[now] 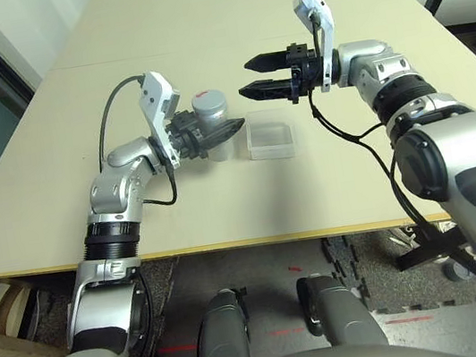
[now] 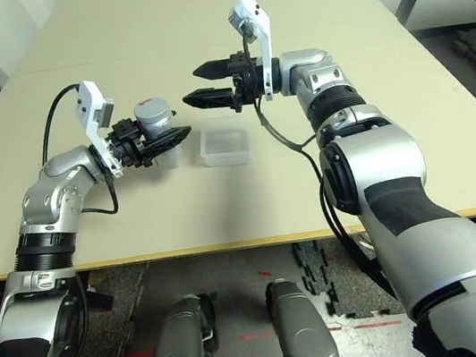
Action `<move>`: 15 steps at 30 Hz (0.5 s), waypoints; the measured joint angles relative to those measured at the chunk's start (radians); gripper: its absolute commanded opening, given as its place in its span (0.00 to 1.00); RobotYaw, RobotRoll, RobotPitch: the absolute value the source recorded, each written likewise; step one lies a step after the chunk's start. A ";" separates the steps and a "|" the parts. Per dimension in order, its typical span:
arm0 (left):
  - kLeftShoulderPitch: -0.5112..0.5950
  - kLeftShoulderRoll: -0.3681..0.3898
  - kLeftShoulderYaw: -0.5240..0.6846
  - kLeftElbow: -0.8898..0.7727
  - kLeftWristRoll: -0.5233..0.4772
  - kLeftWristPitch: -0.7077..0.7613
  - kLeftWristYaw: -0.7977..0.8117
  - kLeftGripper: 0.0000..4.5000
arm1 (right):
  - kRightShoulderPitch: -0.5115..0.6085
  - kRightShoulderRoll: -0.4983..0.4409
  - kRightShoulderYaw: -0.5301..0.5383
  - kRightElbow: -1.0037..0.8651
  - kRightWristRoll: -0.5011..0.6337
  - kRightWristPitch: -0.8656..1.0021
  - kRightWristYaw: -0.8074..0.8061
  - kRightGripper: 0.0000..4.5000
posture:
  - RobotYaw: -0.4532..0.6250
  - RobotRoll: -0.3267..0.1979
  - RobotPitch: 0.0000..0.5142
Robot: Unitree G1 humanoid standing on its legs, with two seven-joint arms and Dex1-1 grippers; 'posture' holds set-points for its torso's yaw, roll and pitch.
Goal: Pour the medicine from the bottle into the box.
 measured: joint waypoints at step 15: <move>-0.062 -0.087 -0.044 0.076 0.007 -0.038 -0.028 0.59 | 0.000 0.069 -0.001 -0.062 0.015 0.002 0.078 1.00 | 0.33 0.62 0.19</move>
